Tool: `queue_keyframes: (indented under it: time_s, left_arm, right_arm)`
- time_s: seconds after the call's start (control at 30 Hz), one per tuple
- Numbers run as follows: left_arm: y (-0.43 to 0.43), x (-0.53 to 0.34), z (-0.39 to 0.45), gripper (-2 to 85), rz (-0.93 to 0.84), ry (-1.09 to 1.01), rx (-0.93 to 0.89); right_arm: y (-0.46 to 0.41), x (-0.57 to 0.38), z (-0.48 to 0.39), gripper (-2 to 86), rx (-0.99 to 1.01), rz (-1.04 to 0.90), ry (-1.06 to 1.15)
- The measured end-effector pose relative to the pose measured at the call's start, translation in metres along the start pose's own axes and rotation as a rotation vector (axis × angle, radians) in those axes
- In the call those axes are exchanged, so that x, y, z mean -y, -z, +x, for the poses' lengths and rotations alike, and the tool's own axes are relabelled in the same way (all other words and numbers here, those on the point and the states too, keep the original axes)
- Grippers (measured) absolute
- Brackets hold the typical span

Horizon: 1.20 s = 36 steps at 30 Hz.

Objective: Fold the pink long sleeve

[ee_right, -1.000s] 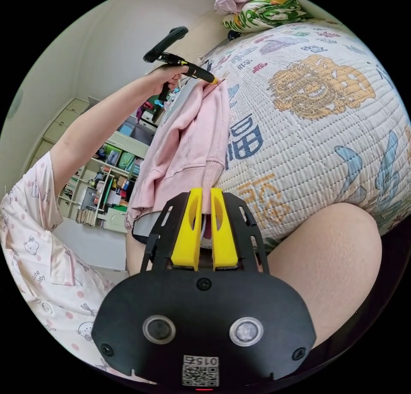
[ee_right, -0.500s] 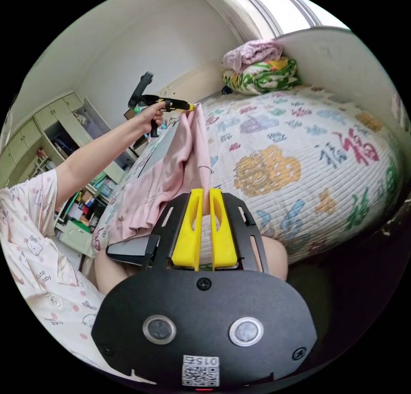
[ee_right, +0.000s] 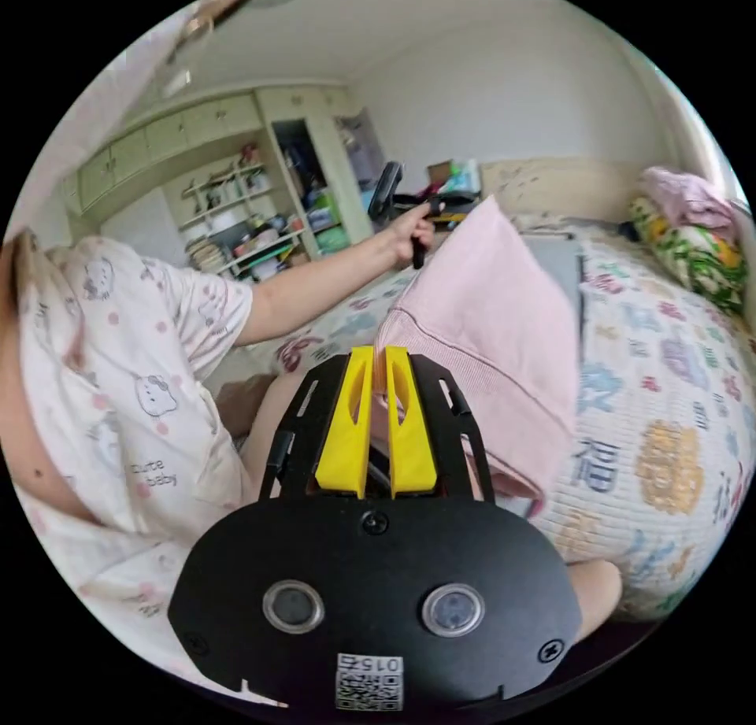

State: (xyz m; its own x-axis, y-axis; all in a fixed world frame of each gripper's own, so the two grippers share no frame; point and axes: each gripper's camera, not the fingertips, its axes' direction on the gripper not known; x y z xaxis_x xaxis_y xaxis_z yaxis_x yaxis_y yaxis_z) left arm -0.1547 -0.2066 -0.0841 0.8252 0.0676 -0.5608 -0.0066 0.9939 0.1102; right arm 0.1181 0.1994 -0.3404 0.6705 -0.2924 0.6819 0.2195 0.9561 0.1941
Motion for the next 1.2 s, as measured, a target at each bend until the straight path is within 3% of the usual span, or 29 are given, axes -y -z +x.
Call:
queue_keyframes:
  time_s: [0.17, 0.3, 0.4, 0.53, 0.67, 0.73, 0.87, 1.03, 1.2]
  left_arm:
    - [-0.032, -0.144, -0.088, 2.4, -0.134, 0.121, 0.177]
    - [-0.02, -0.232, -0.12, 4.4, 0.054, 0.281, 0.187]
    - [-0.03, -0.292, -0.138, 7.2, 0.16, 0.41, 0.031]
    - [-0.113, -0.345, -0.123, 12.5, 0.048, 0.444, -0.071]
    - [-0.175, -0.356, -0.097, 9.2, -0.02, 0.369, -0.145]
    - [-0.198, -0.366, -0.079, 1.9, -0.063, 0.305, -0.002]
    - [-0.22, -0.386, -0.06, 0.4, -0.063, 0.254, 0.101]
    - [-0.291, -0.422, -0.03, 0.7, -0.19, 0.167, 0.282]
    - [-0.343, -0.452, -0.014, 1.3, -0.224, 0.183, 0.285]
  right_arm:
    - [-0.15, -0.024, -0.02, 2.2, 0.041, -0.29, 0.027]
    - [-0.201, -0.041, -0.028, 2.3, -0.019, -0.354, 0.04]
    - [-0.229, -0.053, -0.025, 2.4, -0.025, -0.384, 0.022]
    - [-0.261, -0.067, -0.026, 2.6, -0.045, -0.393, 0.042]
    - [-0.284, -0.071, -0.023, 2.7, -0.04, -0.399, 0.028]
    - [-0.299, -0.072, -0.025, 2.7, -0.054, -0.399, 0.037]
    - [-0.309, -0.069, -0.036, 2.7, -0.041, -0.332, 0.099]
    - [-0.379, -0.074, -0.016, 2.8, -0.069, -0.469, 0.09]
    - [-0.393, -0.067, 0.009, 3.7, -0.021, -0.443, 0.038]
